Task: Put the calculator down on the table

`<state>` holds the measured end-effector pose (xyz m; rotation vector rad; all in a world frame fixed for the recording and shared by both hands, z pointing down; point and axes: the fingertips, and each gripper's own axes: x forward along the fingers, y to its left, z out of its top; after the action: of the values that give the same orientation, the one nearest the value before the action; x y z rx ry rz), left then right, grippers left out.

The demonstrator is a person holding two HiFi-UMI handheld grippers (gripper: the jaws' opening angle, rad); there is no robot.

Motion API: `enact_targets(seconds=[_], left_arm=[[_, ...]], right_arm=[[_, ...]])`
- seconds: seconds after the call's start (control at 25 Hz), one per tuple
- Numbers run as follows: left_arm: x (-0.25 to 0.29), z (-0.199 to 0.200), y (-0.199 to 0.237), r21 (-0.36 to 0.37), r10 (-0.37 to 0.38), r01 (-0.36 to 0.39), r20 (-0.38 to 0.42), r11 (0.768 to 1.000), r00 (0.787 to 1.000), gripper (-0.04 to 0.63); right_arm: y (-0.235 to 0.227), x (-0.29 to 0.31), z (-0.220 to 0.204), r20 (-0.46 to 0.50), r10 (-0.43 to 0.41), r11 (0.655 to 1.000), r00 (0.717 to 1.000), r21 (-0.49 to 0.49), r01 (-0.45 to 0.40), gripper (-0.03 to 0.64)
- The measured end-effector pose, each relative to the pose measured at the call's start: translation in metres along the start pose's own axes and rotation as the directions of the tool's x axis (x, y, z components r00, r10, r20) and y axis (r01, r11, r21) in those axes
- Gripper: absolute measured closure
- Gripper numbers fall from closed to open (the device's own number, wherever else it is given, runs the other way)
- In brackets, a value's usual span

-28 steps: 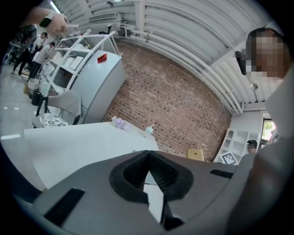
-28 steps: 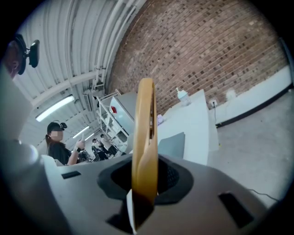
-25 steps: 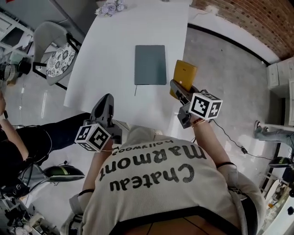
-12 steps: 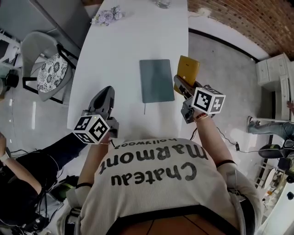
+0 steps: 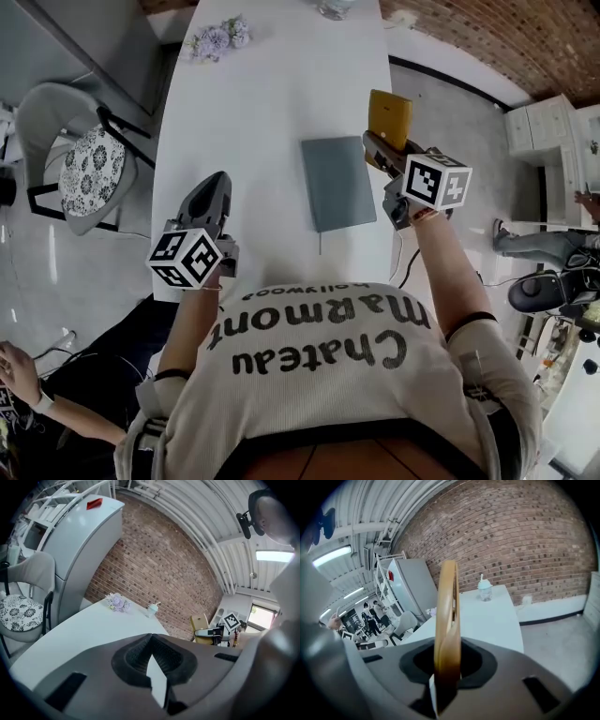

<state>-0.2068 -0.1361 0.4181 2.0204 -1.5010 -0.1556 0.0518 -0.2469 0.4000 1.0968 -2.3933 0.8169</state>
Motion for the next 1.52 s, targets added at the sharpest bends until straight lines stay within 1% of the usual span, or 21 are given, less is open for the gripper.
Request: enact_targets(seconds=[0.16, 0.24, 0.4, 0.52, 0.6, 0.76, 0.88, 1.04, 1.16, 1.36, 1.44, 1.52], left_arm=[[0.007, -0.003, 0.015, -0.01, -0.038, 0.038, -0.021, 0.999, 0.999, 0.594], [0.01, -0.011, 0.02, -0.015, -0.05, 0.049, -0.047, 0.999, 0.998, 0.593], [0.013, -0.024, 0.033, -0.054, -0.06, 0.056, -0.087, 0.997, 0.994, 0.593], [0.016, -0.025, 0.05, -0.083, -0.053, 0.045, -0.091, 0.996, 0.994, 0.594], [0.016, -0.026, 0.06, -0.105, -0.046, 0.037, -0.085, 0.994, 0.995, 0.594], [0.017, -0.029, 0.068, -0.118, -0.034, 0.025, -0.075, 0.993, 0.997, 0.593], [0.017, -0.035, 0.068, -0.129, -0.043, 0.031, -0.089, 0.991, 0.995, 0.593], [0.016, -0.043, 0.068, -0.149, -0.05, 0.033, -0.112, 0.988, 0.992, 0.594], [0.019, -0.047, 0.073, -0.169, -0.053, 0.032, -0.119, 0.985, 0.991, 0.593], [0.021, -0.051, 0.077, -0.171, -0.047, 0.025, -0.126, 0.985, 0.991, 0.594], [0.02, -0.051, 0.078, -0.171, -0.042, 0.021, -0.124, 0.985, 0.991, 0.593], [0.019, -0.052, 0.078, -0.171, -0.036, 0.015, -0.126, 0.985, 0.991, 0.594]], right_arm=[[-0.002, 0.025, 0.014, -0.028, -0.037, 0.997, 0.999, -0.064, 0.035, 0.525], [-0.003, 0.04, 0.021, -0.033, -0.049, 0.996, 0.998, -0.076, 0.046, 0.525], [-0.005, 0.071, 0.026, -0.06, -0.056, 0.994, 0.997, -0.095, 0.05, 0.525], [-0.007, 0.101, 0.025, -0.112, -0.073, 0.984, 0.991, -0.172, 0.053, 0.525], [-0.01, 0.12, 0.02, -0.158, -0.091, 0.974, 0.983, -0.22, 0.055, 0.525], [-0.013, 0.151, 0.006, -0.253, -0.112, 0.952, 0.961, -0.303, 0.031, 0.525], [-0.014, 0.168, -0.006, -0.294, -0.133, 0.935, 0.947, -0.354, 0.021, 0.524], [-0.011, 0.184, -0.021, -0.336, -0.135, 0.923, 0.932, -0.386, -0.006, 0.523], [-0.011, 0.197, -0.032, -0.388, -0.134, 0.913, 0.912, -0.406, -0.038, 0.523], [-0.014, 0.206, -0.042, -0.451, -0.141, 0.896, 0.881, -0.436, -0.08, 0.523], [-0.014, 0.207, -0.045, -0.462, -0.141, 0.89, 0.875, -0.447, -0.093, 0.523], [-0.014, 0.206, -0.046, -0.467, -0.132, 0.891, 0.874, -0.443, -0.102, 0.523]])
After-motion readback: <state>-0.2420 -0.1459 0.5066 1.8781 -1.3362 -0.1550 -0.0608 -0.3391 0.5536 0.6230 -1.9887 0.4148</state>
